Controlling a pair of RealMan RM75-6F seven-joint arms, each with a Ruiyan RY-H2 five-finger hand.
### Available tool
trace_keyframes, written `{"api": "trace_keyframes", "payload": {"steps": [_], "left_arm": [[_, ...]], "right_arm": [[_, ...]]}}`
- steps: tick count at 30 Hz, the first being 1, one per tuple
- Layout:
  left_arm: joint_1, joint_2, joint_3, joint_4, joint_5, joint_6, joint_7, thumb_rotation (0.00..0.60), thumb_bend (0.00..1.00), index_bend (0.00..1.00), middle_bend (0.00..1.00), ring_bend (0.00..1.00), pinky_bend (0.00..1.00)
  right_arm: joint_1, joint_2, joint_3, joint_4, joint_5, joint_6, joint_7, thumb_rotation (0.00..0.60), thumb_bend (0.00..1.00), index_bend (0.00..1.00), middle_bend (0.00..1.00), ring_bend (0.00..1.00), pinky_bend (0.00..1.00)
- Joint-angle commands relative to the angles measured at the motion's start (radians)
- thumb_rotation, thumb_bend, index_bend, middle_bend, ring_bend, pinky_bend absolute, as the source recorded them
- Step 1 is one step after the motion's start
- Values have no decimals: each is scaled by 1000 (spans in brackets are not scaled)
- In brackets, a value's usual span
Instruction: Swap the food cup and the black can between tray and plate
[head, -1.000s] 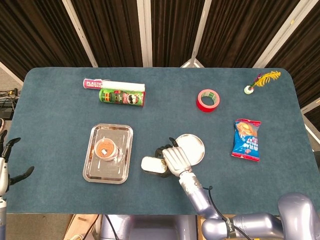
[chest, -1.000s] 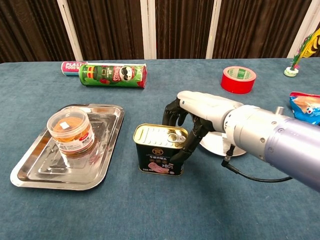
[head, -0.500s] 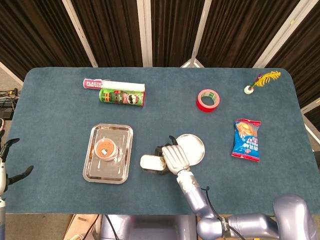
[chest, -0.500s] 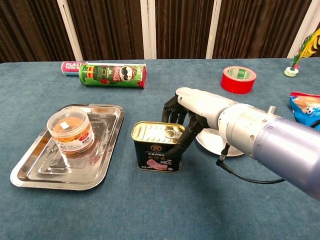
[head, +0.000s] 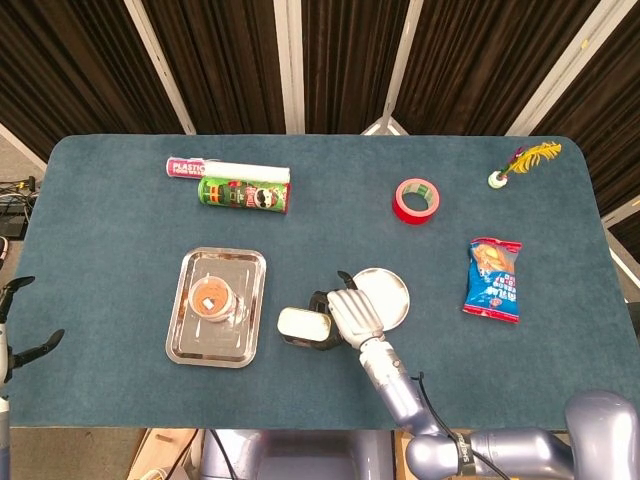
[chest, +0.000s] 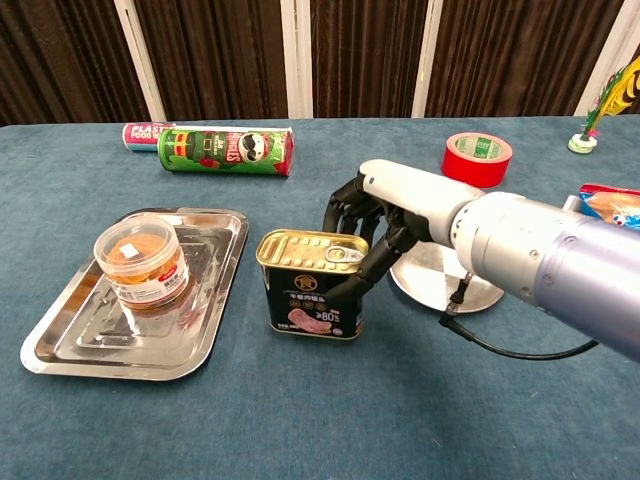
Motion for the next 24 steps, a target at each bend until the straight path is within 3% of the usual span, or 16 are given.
{"api": "trace_keyframes", "payload": {"steps": [1,12,24], "left_arm": [[0,-1,-1,0,-1,0,2,600,127,257,0,0,14],[4,-10,-5,1,6,5,17,600,127,259,0,0,14],[9,-23,-5,4,25,18,36,600,127,265,0,0,14]], "right_arm": [[-16,33,9,-24,-24,-14,40,600,254,672,583,473,0],[-69,192,56,11,-79,-41,188,600,254,672,583,473,0],[-108,239,15,129,-167,-126,354,600,256,672,583,473,0]]}}
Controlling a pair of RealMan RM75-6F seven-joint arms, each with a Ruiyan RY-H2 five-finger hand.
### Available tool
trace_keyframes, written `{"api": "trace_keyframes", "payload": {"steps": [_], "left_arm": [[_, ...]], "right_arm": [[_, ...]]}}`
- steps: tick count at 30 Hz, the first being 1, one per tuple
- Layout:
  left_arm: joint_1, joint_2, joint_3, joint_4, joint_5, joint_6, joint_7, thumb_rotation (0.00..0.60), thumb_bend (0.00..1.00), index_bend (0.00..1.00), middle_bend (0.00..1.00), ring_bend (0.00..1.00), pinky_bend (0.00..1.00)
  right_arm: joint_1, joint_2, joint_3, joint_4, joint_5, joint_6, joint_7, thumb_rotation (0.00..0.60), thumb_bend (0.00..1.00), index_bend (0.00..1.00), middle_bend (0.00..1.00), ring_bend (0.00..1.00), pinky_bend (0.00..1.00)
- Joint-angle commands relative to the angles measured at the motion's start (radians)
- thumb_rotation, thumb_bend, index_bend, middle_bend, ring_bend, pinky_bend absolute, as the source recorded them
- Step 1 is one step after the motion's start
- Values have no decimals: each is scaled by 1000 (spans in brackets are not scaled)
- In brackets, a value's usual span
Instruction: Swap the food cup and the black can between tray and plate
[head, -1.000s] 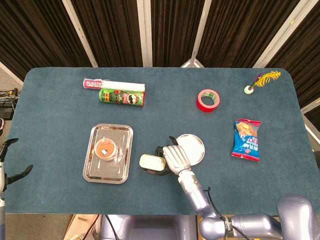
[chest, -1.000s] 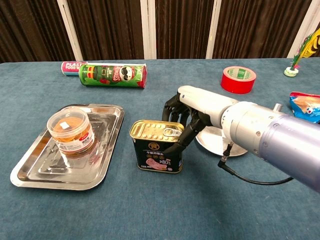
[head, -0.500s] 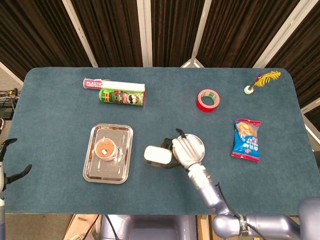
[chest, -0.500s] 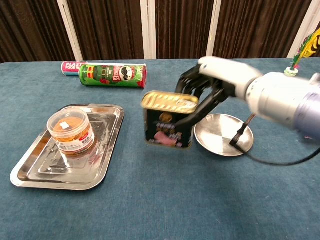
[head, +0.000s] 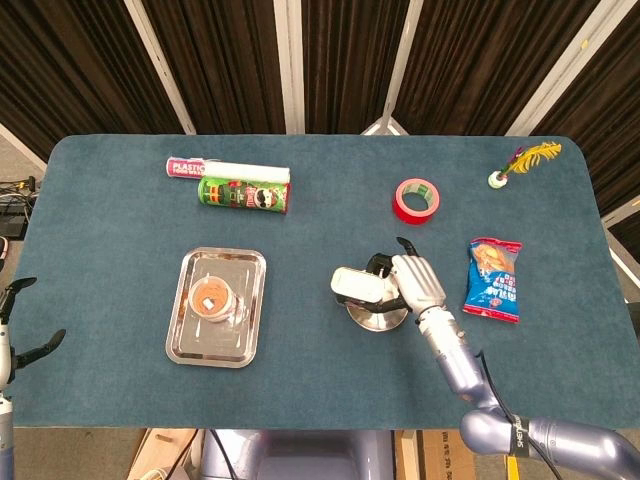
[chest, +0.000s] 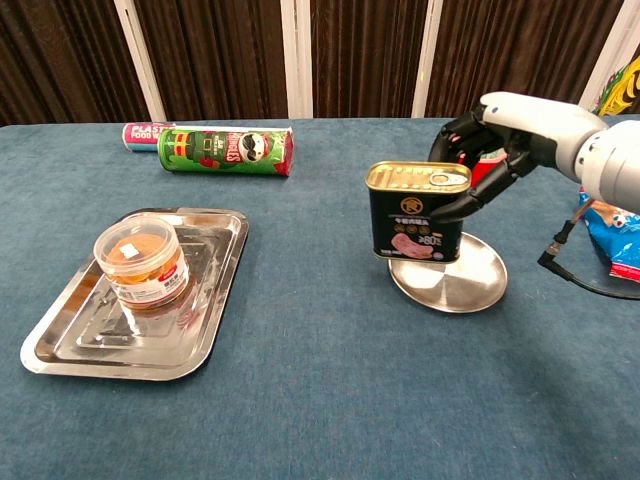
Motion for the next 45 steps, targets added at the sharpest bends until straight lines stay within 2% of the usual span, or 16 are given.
{"api": "trace_keyframes", "payload": {"steps": [1,9,19,21,24,28,32,34,39,42,45], "left_arm": [[1,-2,-1,1,1,2,2,600,127,265,0,0,14],[0,-11,-6,9,0,1,14,600,127,267,0,0,14],[-1,-19,-7,11,1,0,26,600,128,270,0,0,14],[0,-20,-7,10,1,1,27,600,127,271,0,0,14],[1,-20,-8,10,2,2,26,600,127,273,0,0,14],[2,-21,-12,11,-2,2,24,600,127,274,0,0,14],[2,-21,-14,12,-4,2,23,600,127,278,0,0,14],[3,-22,-14,12,-3,3,23,600,128,280,0,0,14],[4,-21,-15,12,-1,4,21,600,127,282,0,0,14],[4,-19,-16,13,-3,1,20,600,127,283,0,0,14],[4,-11,-15,11,-6,-6,17,600,127,283,0,0,14]], "right_arm": [[-7,-1,-14,33,-22,-22,30,600,256,672,583,473,0],[-18,-20,-28,126,-63,-56,118,600,256,672,583,473,0],[-22,-18,-38,151,-107,-90,184,600,263,659,583,460,0],[-22,-15,-39,154,-116,-106,208,600,263,619,574,439,0],[-19,-9,-48,162,-132,-127,222,600,233,485,494,378,0],[-10,9,-64,163,-138,-158,206,600,145,267,321,253,0],[-2,25,-68,154,-116,-178,179,600,95,107,140,94,0],[2,30,-71,154,-100,-179,152,600,84,66,85,37,0],[1,59,-78,122,-74,-173,104,600,49,1,25,0,0],[-11,126,-92,60,-66,-169,74,600,34,0,15,0,0],[-53,196,-112,-8,-74,-86,14,600,33,0,15,0,0]]}}
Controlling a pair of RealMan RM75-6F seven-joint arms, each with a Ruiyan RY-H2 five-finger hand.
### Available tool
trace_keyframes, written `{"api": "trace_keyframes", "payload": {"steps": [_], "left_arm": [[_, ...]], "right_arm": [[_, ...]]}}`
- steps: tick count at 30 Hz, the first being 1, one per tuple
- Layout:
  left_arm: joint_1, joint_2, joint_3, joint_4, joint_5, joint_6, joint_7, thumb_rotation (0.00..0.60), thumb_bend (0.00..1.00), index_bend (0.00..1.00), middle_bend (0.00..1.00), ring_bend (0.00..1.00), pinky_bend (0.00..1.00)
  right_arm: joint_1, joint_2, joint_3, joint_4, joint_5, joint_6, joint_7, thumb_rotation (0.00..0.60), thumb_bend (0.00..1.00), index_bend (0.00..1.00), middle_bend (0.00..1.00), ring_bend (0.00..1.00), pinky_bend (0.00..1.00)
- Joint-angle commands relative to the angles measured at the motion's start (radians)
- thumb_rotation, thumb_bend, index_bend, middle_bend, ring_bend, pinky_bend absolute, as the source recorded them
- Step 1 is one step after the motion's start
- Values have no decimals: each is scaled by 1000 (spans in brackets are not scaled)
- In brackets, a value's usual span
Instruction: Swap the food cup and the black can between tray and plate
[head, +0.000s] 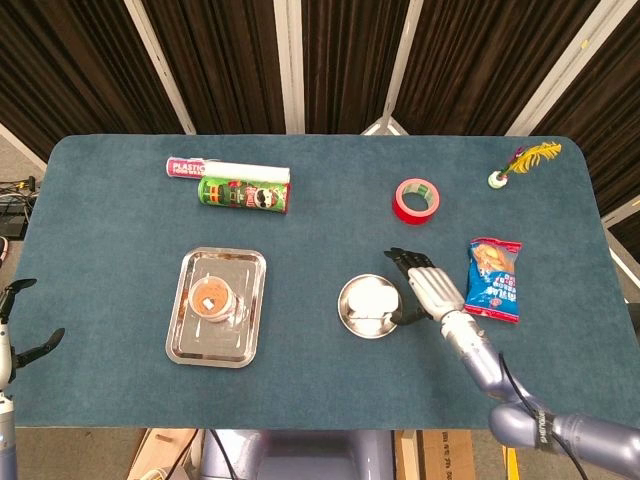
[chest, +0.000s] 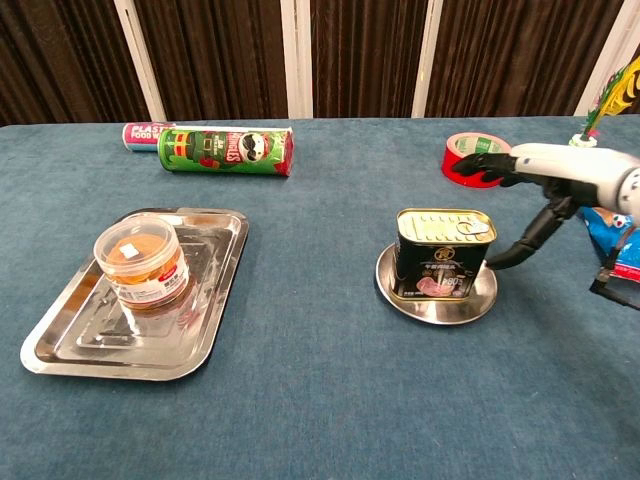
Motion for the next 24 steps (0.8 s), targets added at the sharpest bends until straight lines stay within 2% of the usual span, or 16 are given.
{"api": "trace_keyframes", "payload": {"steps": [1,5,7,10,14,17,24], "left_arm": [[1,8,1,-3,-5,-7,-3,600,127,283,0,0,14],[3,26,8,-18,-16,-25,3,600,127,279,0,0,14],[5,40,18,-35,-18,-38,5,600,127,267,0,0,14],[8,52,31,-53,-14,-46,15,600,127,249,0,0,13],[19,76,52,-86,-21,-61,20,600,127,233,0,0,13],[27,91,56,-97,-12,-53,11,600,128,229,0,0,13],[11,89,50,-72,-29,-87,5,600,127,227,0,0,13]], "right_arm": [[-71,95,-32,-92,-13,140,-90,600,33,0,15,0,0],[-211,138,-76,-131,-96,408,-144,600,32,0,16,0,0],[-287,134,-113,-100,-182,535,-127,600,33,0,16,0,0],[-363,114,-162,-25,-278,644,-98,600,33,0,16,0,0],[-413,80,-190,44,-331,701,-89,600,32,0,16,0,0],[-422,73,-192,63,-376,729,-140,600,32,0,16,0,0],[-443,112,-195,17,-406,719,-162,600,32,0,16,0,0]]}}
